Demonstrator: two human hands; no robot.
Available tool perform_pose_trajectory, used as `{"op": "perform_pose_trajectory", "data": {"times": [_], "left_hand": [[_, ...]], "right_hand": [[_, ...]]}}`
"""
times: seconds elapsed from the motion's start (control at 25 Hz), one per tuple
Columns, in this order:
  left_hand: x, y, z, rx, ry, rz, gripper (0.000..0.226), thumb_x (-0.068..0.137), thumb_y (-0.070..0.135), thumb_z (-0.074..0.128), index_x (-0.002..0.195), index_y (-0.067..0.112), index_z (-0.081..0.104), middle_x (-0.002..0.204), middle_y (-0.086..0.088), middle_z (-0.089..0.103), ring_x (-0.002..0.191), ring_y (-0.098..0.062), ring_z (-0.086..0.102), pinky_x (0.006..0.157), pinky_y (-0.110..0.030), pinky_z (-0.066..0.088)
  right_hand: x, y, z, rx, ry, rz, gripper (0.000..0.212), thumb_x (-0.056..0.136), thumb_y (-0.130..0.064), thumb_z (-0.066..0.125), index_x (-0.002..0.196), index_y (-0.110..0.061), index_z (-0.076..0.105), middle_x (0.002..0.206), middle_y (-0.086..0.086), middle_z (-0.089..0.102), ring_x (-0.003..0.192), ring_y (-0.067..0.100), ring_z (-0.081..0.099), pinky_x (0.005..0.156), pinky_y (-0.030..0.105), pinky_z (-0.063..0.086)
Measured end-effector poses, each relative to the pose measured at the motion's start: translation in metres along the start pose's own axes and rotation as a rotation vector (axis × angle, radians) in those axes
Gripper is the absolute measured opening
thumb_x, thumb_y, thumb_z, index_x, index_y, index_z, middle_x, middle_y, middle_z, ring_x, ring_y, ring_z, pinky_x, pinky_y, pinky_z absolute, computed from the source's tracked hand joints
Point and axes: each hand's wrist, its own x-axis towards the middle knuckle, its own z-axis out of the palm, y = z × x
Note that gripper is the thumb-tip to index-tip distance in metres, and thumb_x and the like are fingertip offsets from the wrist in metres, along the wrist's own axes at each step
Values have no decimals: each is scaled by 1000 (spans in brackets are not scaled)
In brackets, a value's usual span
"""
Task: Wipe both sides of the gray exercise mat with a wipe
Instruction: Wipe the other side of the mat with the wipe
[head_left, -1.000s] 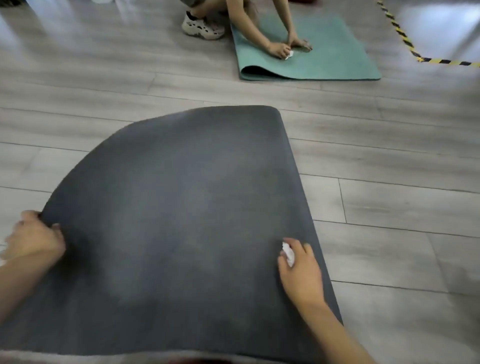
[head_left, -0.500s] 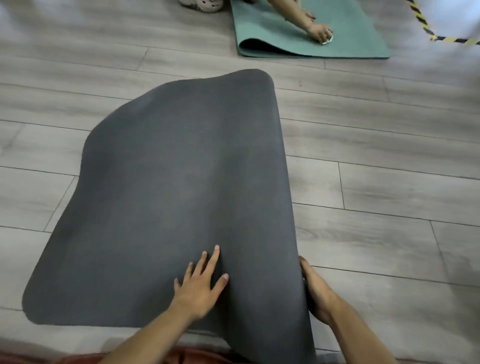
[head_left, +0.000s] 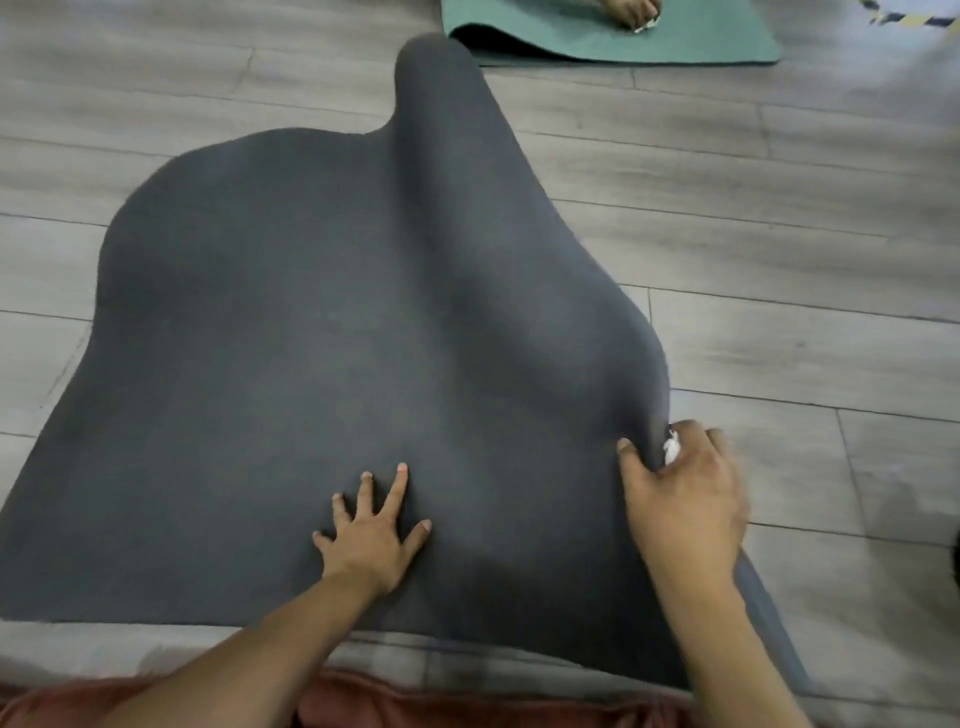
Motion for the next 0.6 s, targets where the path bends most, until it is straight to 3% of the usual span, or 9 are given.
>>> {"op": "perform_pose_trajectory", "data": {"times": [0.08, 0.16, 0.24, 0.32, 0.48, 0.6], "left_hand": [[-3, 18, 4, -4, 29, -36, 82, 98, 67, 37, 155, 49, -19, 170, -1, -16, 155, -42, -4, 118, -68, 18], [0, 25, 7, 90, 76, -26, 87, 98, 61, 46, 158, 42, -15, 168, -4, -20, 154, -42, -4, 118, -67, 19], [5, 19, 10, 186, 134, 28, 91, 96, 58, 50, 160, 37, -12, 167, -4, -22, 155, -40, -3, 119, -64, 21], [9, 15, 15, 229, 189, 80, 88, 97, 55, 49, 161, 30, -5, 168, -3, -20, 156, -37, 0, 122, -60, 20], [29, 20, 15, 185, 382, 194, 71, 98, 46, 50, 159, 21, 24, 171, -6, -3, 156, -34, 10, 123, -55, 22], [57, 29, 5, 154, 454, 281, 77, 97, 45, 51, 163, 31, 14, 171, -3, 1, 156, -34, 10, 122, -60, 21]], "right_hand": [[-10, 2, -5, -107, 116, -72, 52, 73, -54, 68, 101, -14, 51, 95, 9, 51, 87, 32, 51, 77, 44, 45], [-13, 16, 11, -139, 36, 57, 79, 69, -62, 70, 126, -16, 41, 104, 12, 47, 94, 33, 51, 83, 45, 46], [-2, 42, 32, -206, -78, 125, 95, 72, -58, 70, 146, -23, 21, 110, 14, 44, 97, 32, 50, 88, 46, 46], [14, 59, 47, -178, -76, 47, 83, 80, -41, 67, 147, -23, 21, 108, 13, 44, 93, 31, 51, 86, 45, 48], [54, 47, 96, -199, -84, -337, 56, 82, -20, 62, 135, -18, 45, 102, 9, 49, 86, 28, 50, 79, 40, 46], [105, 47, 133, -329, -73, -481, 61, 84, -20, 60, 142, -17, 43, 97, 8, 51, 80, 27, 49, 75, 39, 43]]}}
